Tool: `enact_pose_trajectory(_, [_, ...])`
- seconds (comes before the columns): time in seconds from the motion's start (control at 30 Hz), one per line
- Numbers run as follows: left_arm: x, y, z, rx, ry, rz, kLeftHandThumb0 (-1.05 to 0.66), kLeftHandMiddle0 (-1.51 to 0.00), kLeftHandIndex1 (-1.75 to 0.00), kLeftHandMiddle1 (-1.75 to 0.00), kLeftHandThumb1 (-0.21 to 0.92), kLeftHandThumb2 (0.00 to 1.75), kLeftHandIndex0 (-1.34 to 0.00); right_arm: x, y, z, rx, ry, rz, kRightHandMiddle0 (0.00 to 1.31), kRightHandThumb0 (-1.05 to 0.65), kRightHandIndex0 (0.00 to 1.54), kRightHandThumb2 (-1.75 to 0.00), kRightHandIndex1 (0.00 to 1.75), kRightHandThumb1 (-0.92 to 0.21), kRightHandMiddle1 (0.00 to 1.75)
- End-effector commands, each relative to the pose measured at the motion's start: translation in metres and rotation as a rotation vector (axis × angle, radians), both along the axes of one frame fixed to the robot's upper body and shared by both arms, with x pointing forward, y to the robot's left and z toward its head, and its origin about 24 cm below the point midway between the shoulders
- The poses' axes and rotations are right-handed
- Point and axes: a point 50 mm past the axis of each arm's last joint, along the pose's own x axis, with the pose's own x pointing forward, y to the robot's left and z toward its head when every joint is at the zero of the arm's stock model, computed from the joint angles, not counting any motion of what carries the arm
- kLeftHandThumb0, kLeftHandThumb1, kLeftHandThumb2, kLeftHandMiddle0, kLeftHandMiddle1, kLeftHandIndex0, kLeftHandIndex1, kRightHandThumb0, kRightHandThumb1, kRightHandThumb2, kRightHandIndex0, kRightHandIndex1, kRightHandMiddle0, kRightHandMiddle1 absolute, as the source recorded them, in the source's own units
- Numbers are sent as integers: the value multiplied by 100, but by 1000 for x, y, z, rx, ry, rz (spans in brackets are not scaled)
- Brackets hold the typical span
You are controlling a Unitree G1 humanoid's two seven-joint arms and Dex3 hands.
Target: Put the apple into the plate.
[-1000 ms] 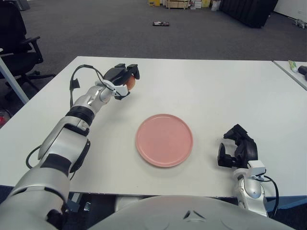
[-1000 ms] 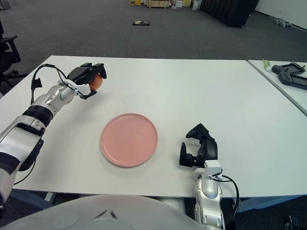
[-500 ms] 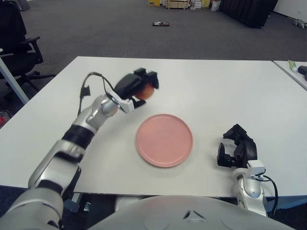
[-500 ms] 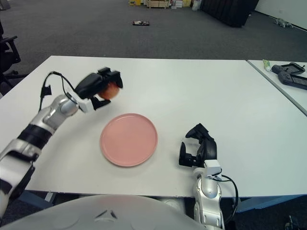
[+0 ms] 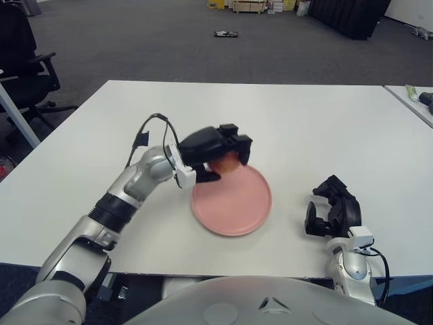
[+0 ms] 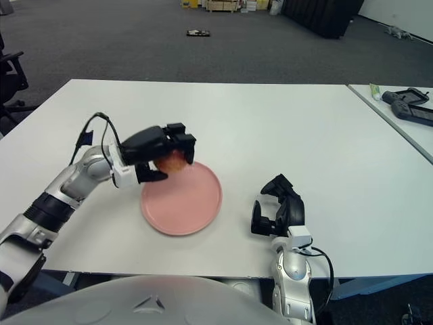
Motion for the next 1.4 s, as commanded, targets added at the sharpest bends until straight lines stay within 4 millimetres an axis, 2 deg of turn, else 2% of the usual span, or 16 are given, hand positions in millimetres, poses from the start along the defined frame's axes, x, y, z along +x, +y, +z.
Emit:
enact_pose_trajectory(0.0, [-1, -10, 2, 42, -6, -73, 0, -84, -175, -166, 6, 159, -57, 3, 2, 3, 6, -15, -10, 67, -1, 91, -174, 175, 6, 172])
enact_pose_trajectory(0.2, [-2, -15, 1, 113, -20, -137, 0, -81, -175, -168, 9, 157, -55, 1, 1, 3, 2, -11, -15, 68, -1, 91, -175, 175, 7, 171])
enact_pose_trajectory(0.47, [-10, -24, -12, 189, -86, -221, 0, -79, -175, -170, 11, 155, -53, 0, 1, 4, -14, 1, -8, 67, -1, 91, -175, 175, 6, 172])
enact_pose_trajectory(0.57, [-11, -26, -14, 219, -135, -245, 0, -87, -169, -173, -1, 167, -64, 0, 1, 4, -16, 4, -6, 67, -1, 91, -175, 175, 6, 173])
enact_pose_trajectory(0.63, [-11, -28, -19, 235, -133, -251, 0, -89, -164, -174, -3, 169, -69, 0, 1, 4, -18, 9, -5, 66, -1, 90, -175, 175, 6, 173])
enact_pose_trajectory(0.77, [-10, -31, -30, 297, -120, -258, -1, -87, -154, -174, -1, 163, -73, 0, 1, 3, -17, 11, -8, 66, -1, 90, -175, 175, 6, 174])
enact_pose_trajectory(0.87, [-10, -31, -41, 324, -115, -248, -1, -87, -153, -175, -1, 163, -73, 0, 1, 3, -19, 3, -8, 66, -1, 90, -175, 175, 5, 174])
enact_pose_trajectory(0.93, [-11, -29, -52, 336, -103, -236, -1, -88, -157, -175, -3, 166, -72, 1, 1, 3, -19, 0, -8, 66, -1, 90, -175, 175, 6, 173])
enact_pose_trajectory(1.13, [-13, -28, -57, 286, -87, -201, 0, -89, -170, -175, -4, 172, -67, 1, 1, 3, -12, 3, -6, 68, -1, 91, -175, 175, 7, 170])
enact_pose_trajectory(1.37, [-17, -26, -66, 218, -44, -210, 0, -79, -174, -173, 9, 158, -54, 1, 0, 2, -4, 2, -4, 66, -1, 91, -175, 175, 6, 173])
